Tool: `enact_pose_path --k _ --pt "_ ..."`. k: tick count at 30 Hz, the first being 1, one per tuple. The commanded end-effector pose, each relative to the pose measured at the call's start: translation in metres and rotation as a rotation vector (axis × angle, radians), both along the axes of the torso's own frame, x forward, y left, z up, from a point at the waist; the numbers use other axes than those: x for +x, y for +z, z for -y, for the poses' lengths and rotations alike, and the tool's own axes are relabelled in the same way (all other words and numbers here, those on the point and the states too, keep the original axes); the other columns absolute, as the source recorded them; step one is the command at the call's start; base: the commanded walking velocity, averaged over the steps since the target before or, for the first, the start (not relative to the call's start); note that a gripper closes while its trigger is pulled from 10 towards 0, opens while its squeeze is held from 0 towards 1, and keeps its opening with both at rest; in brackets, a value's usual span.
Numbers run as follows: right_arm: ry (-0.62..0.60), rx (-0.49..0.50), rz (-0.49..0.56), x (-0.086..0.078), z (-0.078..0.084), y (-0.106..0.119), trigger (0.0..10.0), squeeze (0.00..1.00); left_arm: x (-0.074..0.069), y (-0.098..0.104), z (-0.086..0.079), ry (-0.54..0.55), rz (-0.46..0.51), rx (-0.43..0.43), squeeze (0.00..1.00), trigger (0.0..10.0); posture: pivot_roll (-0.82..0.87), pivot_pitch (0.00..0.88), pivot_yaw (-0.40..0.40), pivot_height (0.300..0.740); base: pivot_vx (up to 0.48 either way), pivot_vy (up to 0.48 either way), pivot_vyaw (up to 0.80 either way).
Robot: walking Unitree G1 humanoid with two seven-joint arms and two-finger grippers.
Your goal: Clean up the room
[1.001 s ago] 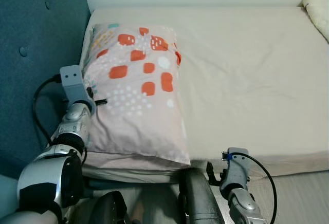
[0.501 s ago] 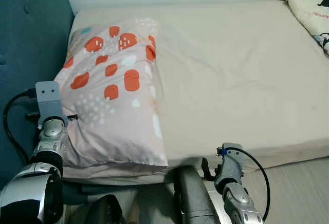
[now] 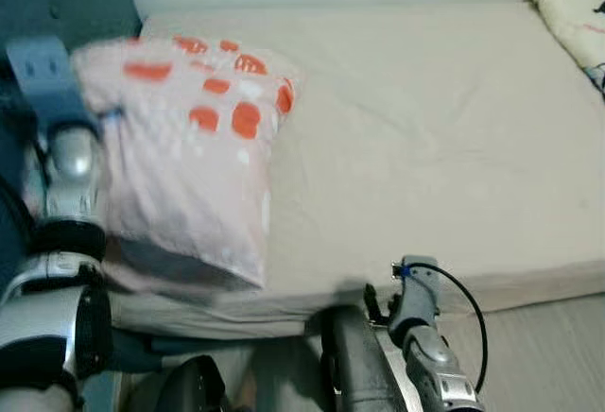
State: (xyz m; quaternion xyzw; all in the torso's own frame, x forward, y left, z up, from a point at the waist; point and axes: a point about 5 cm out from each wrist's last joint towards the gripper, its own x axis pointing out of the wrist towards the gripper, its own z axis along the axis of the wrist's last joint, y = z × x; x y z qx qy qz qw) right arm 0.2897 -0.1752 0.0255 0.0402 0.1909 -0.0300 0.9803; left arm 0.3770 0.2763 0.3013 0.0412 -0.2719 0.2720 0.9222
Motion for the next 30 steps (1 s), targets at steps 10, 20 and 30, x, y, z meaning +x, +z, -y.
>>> enact_pose_path --k 10,20,30 --pt "-0.011 0.012 -0.05 -0.013 0.003 -0.016 10.0 0.0 -0.062 -0.135 -0.066 0.234 -0.416 -0.08 0.0 0.0 -0.18 0.254 0.042 0.6 0.0 0.0 0.0" --pt "0.003 0.013 -0.056 -0.011 0.002 -0.016 10.0 0.0 -0.101 -0.2 -0.047 0.186 -0.609 -0.249 0.0 0.0 -0.16 0.251 0.042 0.6 0.0 0.0 0.0" --pt "0.0 0.013 -0.053 -0.01 0.003 -0.016 10.0 0.0 -0.089 -0.222 0.074 -0.3 -0.746 -0.569 0.0 0.0 -0.17 0.253 0.044 0.6 0.0 0.0 0.0"
